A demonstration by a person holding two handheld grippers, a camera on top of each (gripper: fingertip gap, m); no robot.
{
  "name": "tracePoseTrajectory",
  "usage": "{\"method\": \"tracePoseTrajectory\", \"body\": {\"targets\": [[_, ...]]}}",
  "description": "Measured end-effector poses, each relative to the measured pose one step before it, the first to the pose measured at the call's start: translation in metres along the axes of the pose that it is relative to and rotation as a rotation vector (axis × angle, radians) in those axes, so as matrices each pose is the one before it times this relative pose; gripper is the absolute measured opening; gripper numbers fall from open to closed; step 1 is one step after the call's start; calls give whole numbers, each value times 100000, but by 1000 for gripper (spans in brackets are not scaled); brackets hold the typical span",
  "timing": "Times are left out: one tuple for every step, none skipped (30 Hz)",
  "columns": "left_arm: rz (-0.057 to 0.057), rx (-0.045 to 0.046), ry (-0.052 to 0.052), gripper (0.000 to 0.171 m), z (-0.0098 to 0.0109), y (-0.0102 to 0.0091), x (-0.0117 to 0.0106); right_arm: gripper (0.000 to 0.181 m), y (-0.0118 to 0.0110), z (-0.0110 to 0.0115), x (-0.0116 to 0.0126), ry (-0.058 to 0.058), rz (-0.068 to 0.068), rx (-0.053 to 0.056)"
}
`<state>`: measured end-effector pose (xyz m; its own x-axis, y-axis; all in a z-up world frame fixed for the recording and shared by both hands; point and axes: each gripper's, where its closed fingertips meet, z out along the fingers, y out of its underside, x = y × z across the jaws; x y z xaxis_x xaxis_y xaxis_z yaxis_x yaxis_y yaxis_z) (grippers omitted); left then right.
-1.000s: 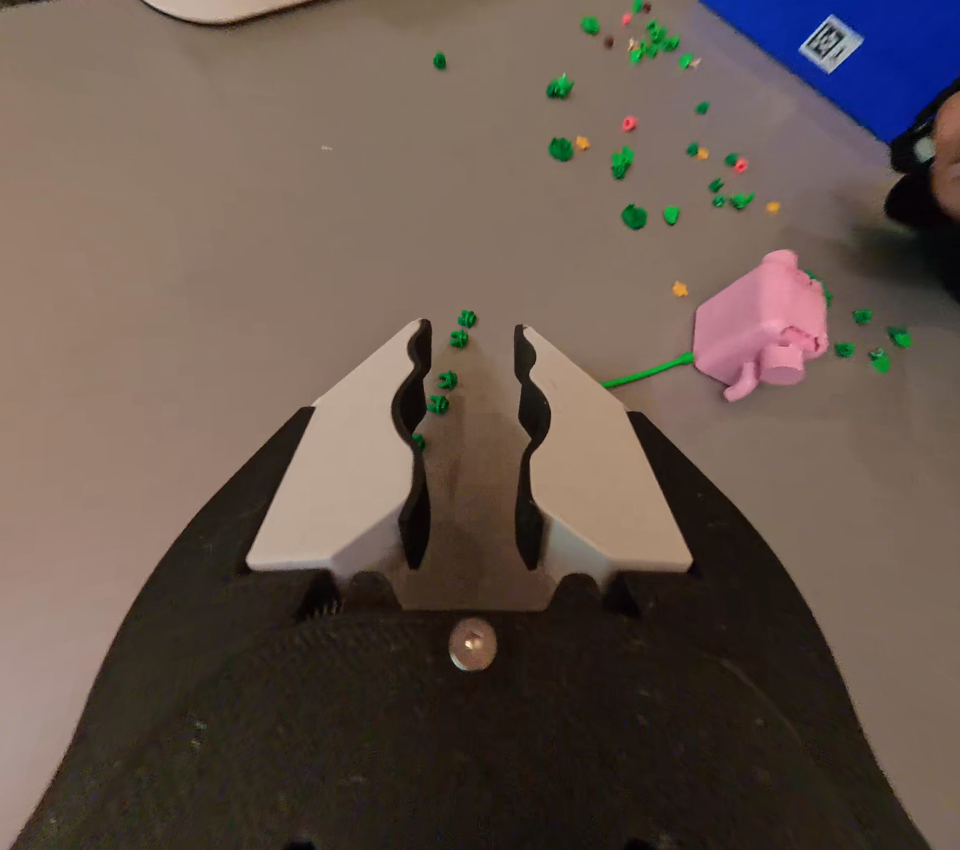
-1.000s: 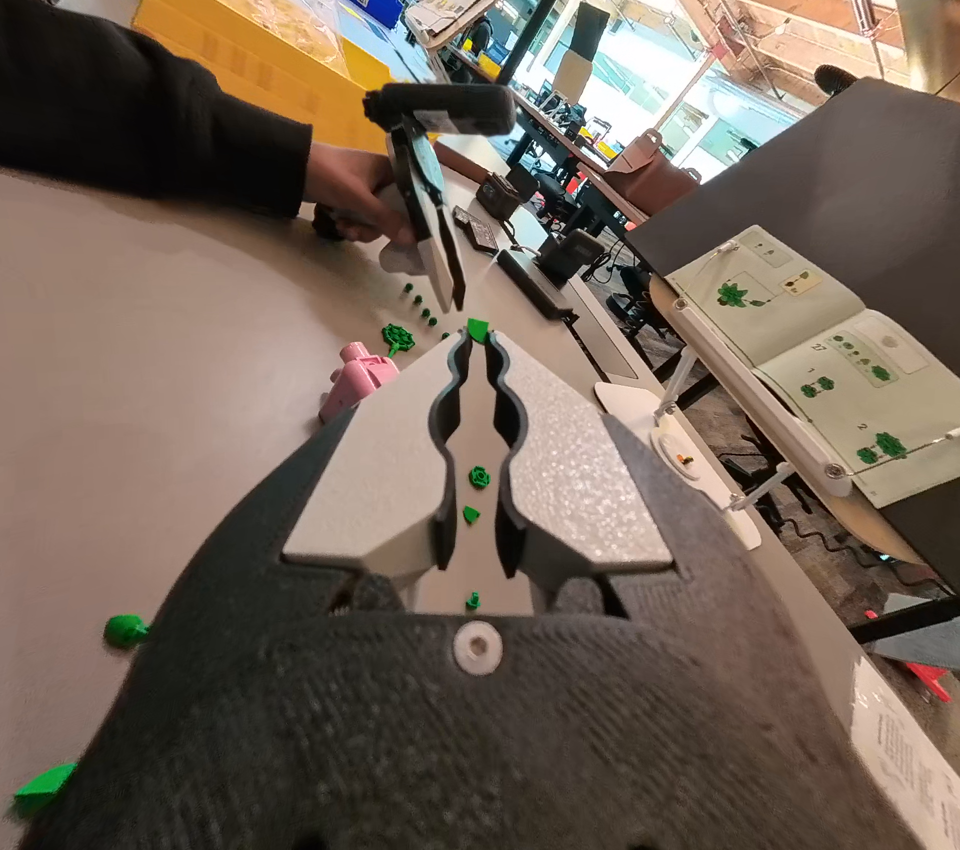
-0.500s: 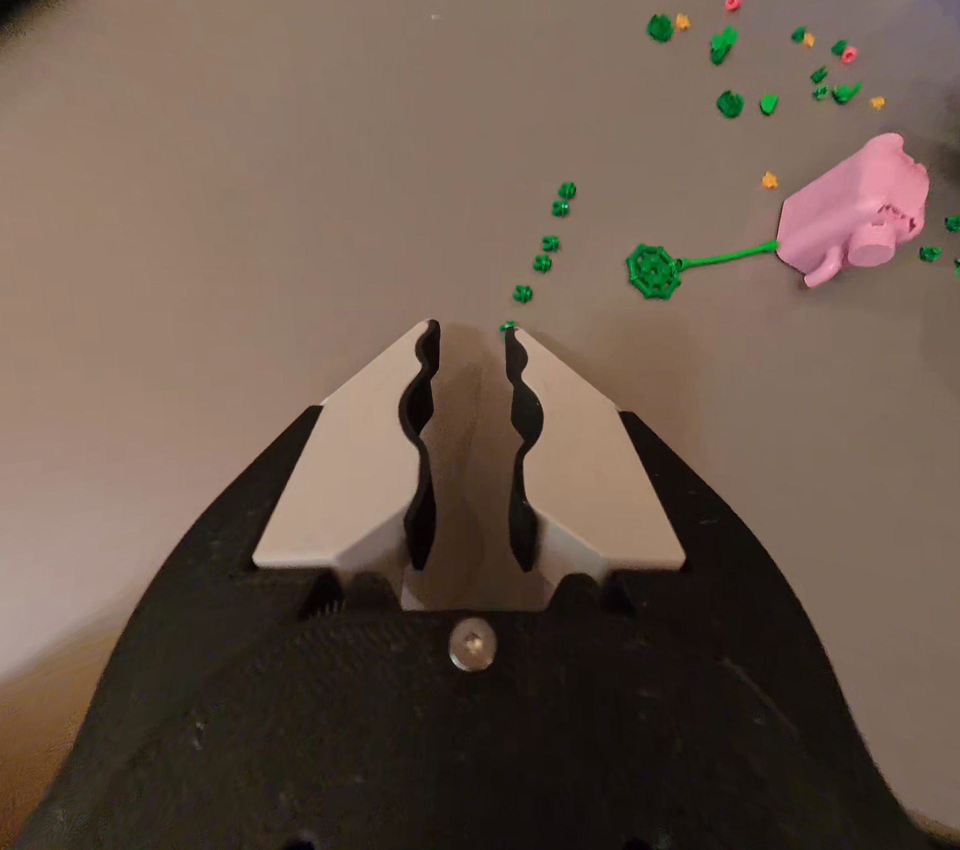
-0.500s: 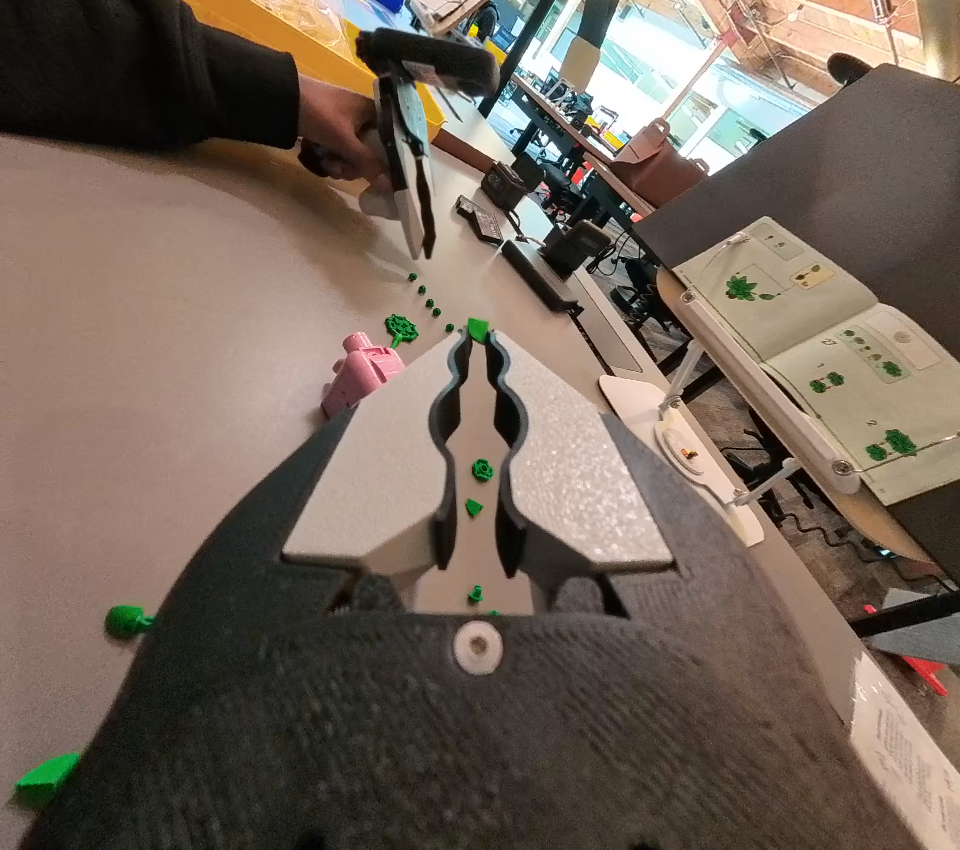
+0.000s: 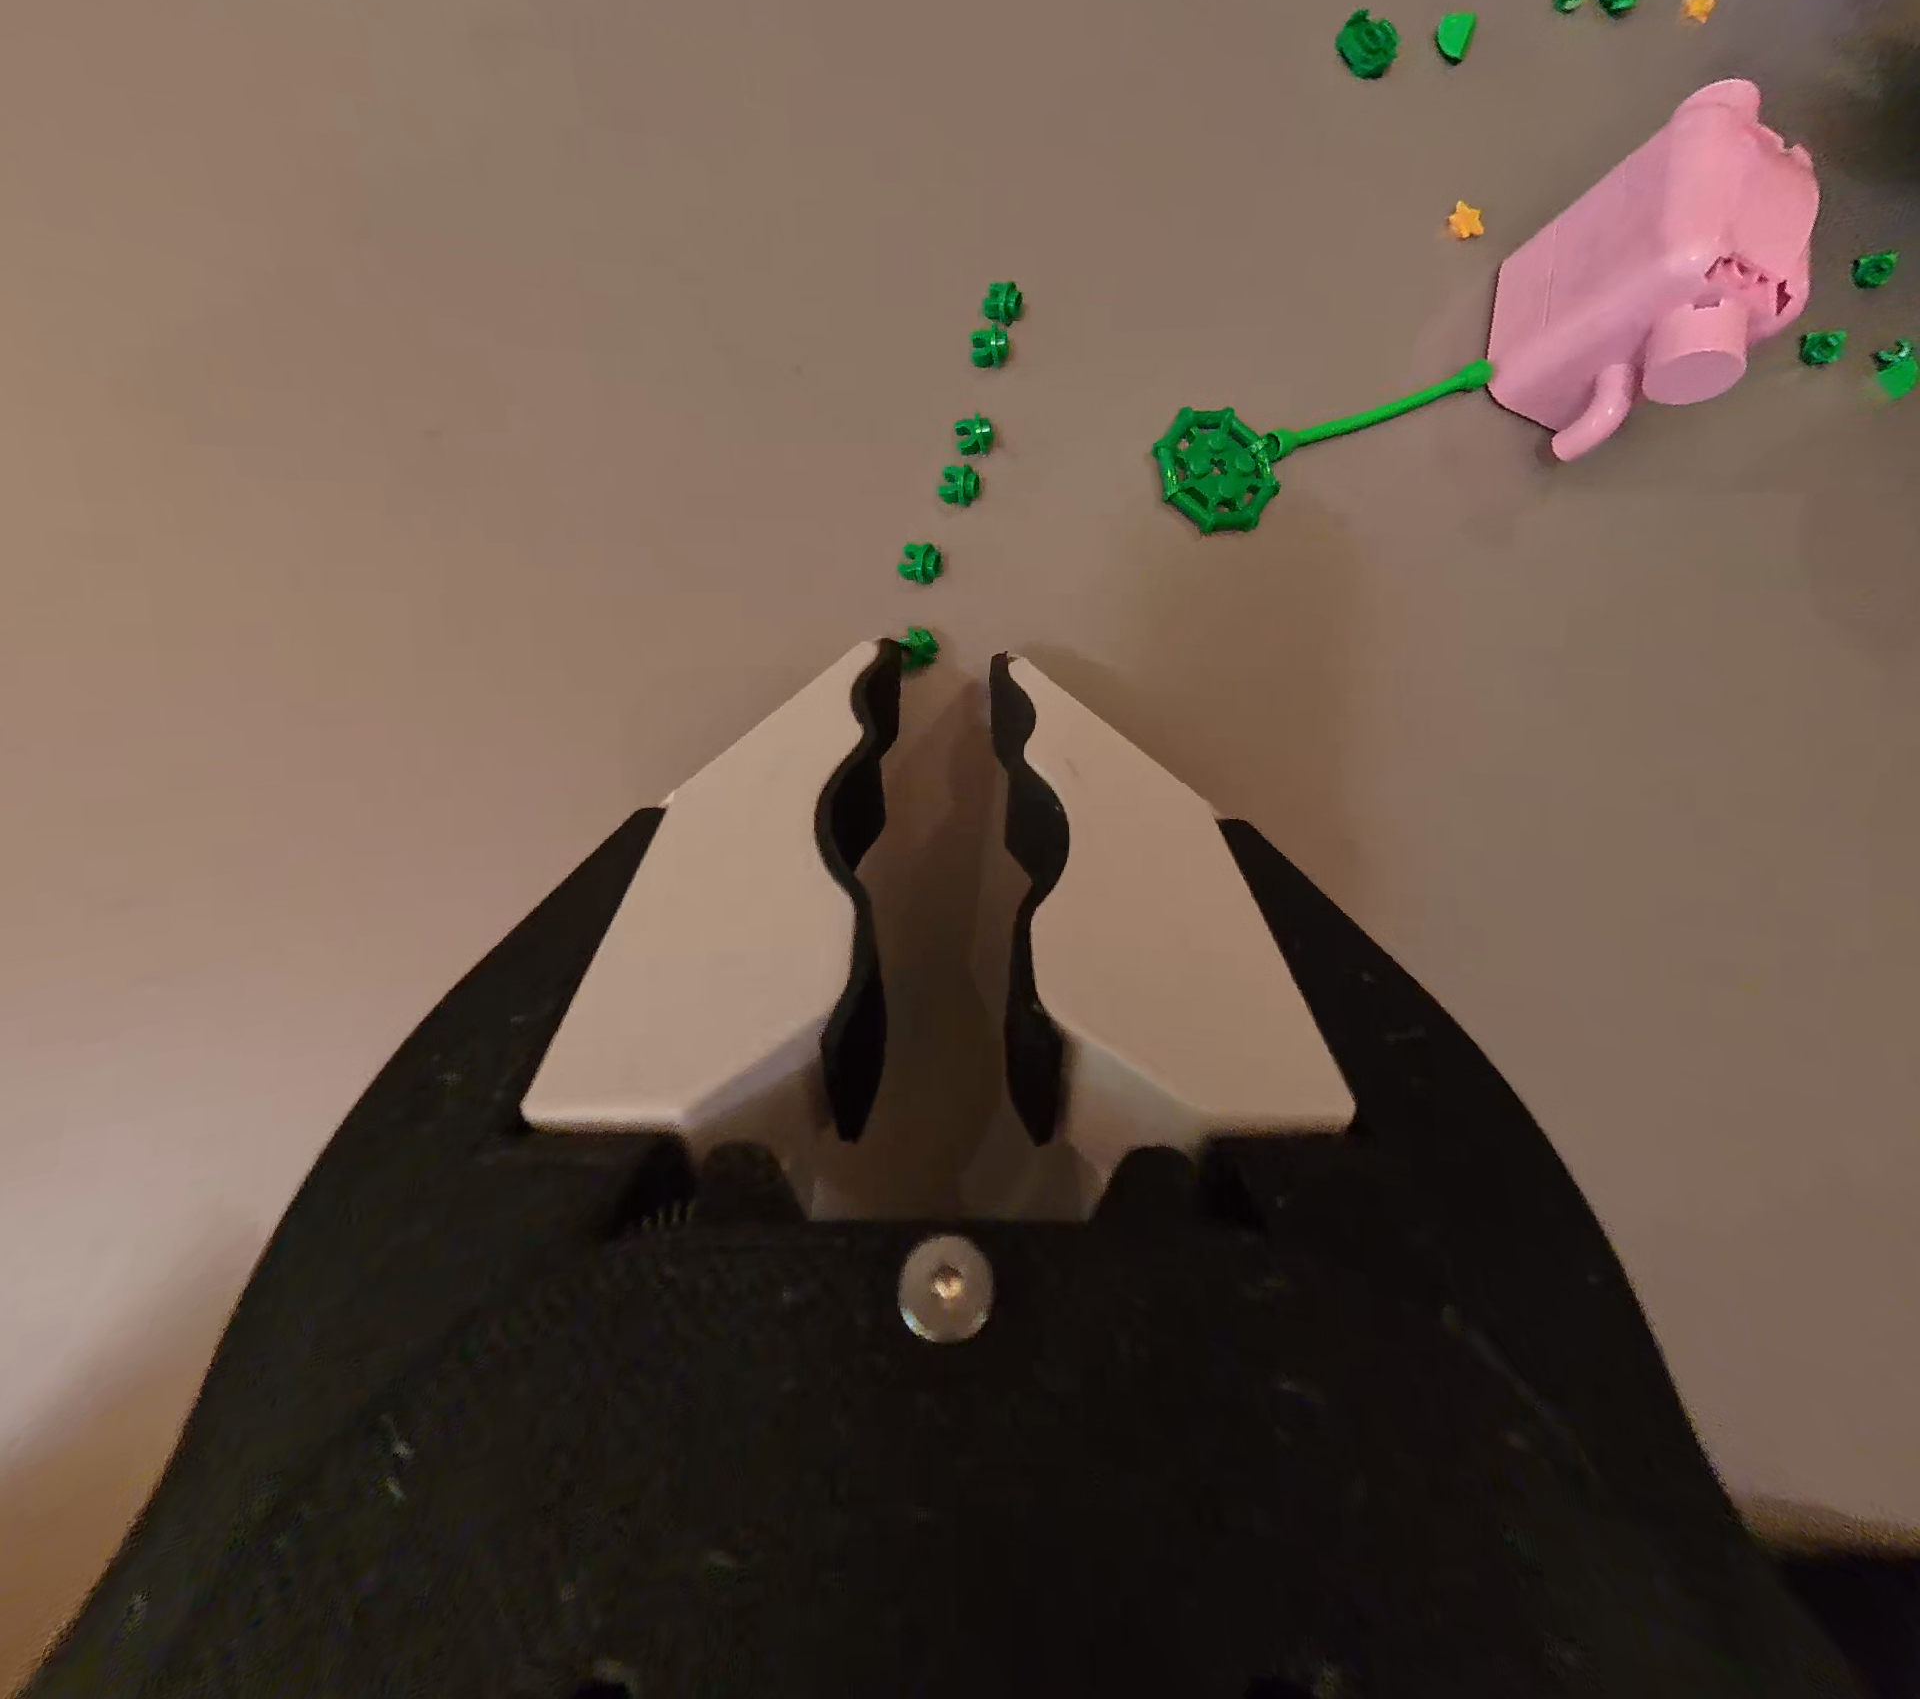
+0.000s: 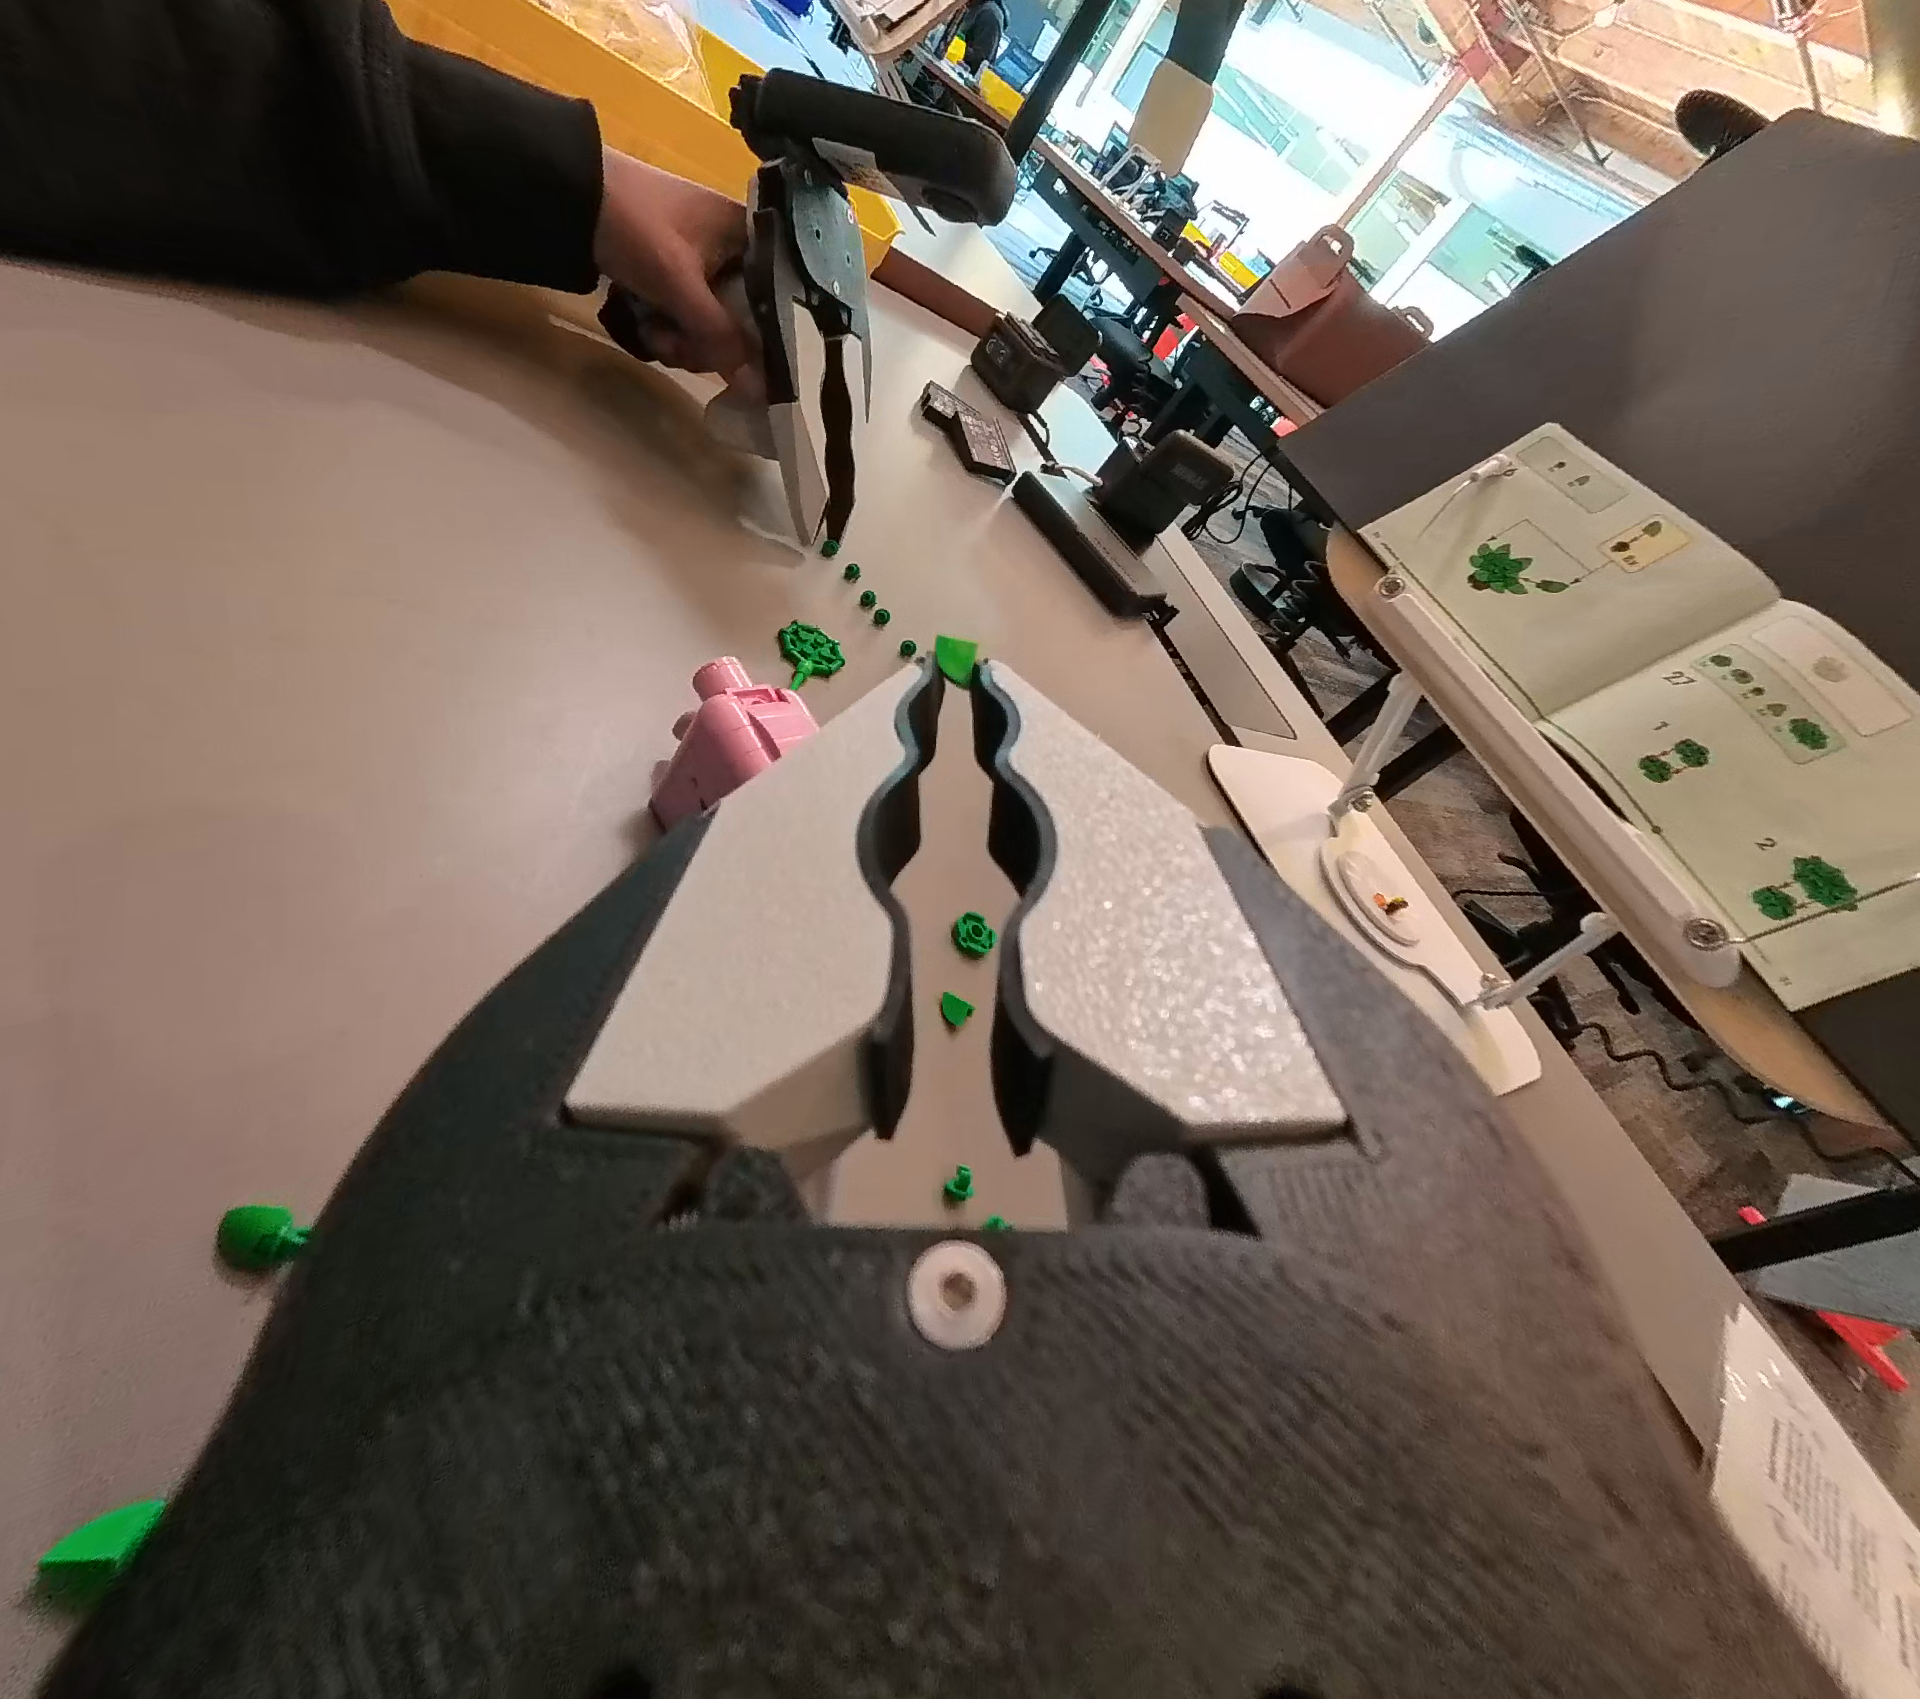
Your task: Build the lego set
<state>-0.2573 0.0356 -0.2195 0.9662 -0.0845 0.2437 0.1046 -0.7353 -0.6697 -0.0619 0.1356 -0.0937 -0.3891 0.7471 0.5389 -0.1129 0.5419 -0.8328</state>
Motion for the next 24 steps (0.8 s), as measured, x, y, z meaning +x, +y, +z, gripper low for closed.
{"method": "tracePoseTrajectory", "body": {"targets": [[548, -15, -769, 13, 1, -18, -72, 4, -8, -4, -9, -5, -45, 12], [573, 351, -628, 13, -9, -61, -47, 4, -16, 4, -6, -42, -22, 19], [568, 646, -948, 13, -30, -112, -112, 4, -5, 3, -24, -101, 29, -6], [597, 518, -1185, 13, -33, -88, -150, 4, -2, 12, -12, -70, -21, -14], [641, 136, -702, 10, -12, -20, -67, 4, 13, 10, -12, -55, -62, -64], [664, -175, -38, 6, 21, 18, 44, 4, 15, 10, -27, -92, -33, -120], [621, -411, 183, 1, 63, 50, 87, 4, 41, 19, -14, -105, 6, -150], [708, -358, 55, 0, 85, 29, 80, 4, 48, 16, -16, -102, 32, -204], [698, 3, 157, 0, 66, -51, 96, 4, 79, 29, 8, -32, 3, -401], [616, -286, 138, 0, 53, -4, 96, 4, 145, 8, 79, 289, -179, -733], [541, -147, 93, 0, 31, -25, 81, 4, 232, -6, 188, 727, -348, -1123], [473, -10, -207, 0, 10, -30, 29, 4, 329, -34, 287, 885, -233, -1595], [399, 157, 13, 0, -11, -54, 51, 4, 433, -39, 341, 736, 143, -1970], [181, 209, 373, 0, -6, -55, 85, 4, 535, -38, 315, 151, 484, -2275], [98, 251, 436, 0, -12, -69, 92, 4, 690, -10, 268, -543, 801, -2843], [235, 328, 396, 0, -16, -79, 99, 4, 824, 38, 203, -1023, 1136, -3299], [448, 521, 251, 0, -39, -119, 93, 4, 887, 94, 126, -1271, 1240, -3478], [665, 892, 65, 0, -67, -205, 105, 4, 756, 107, 154, -631, 888, -2681], [822, 1267, 18, 0, -99, -281, 121, 4, 520, 104, 128, -210, 577, -1348], [1003, 1750, 129, 0, -150, -382, 194, 4, 350, 112, 34, -405, 642, -778], [1027, 2221, 251, 0, -172, -492, 242, 4, 375, 115, -46, -839, 563, -1416], [911, 2357, 530, 0, -167, -536, 311, 4, 475, 141, -97, -1199, 182, -2416], [865, 2186, 734, 0, -119, -490, 330, 4, 635, 179, -202, -1848, 60, -3386], [844, 2017, 840, 0, -59, -417, 311, 4, 823, 257, -404, -3064, 280, -4475]]}}
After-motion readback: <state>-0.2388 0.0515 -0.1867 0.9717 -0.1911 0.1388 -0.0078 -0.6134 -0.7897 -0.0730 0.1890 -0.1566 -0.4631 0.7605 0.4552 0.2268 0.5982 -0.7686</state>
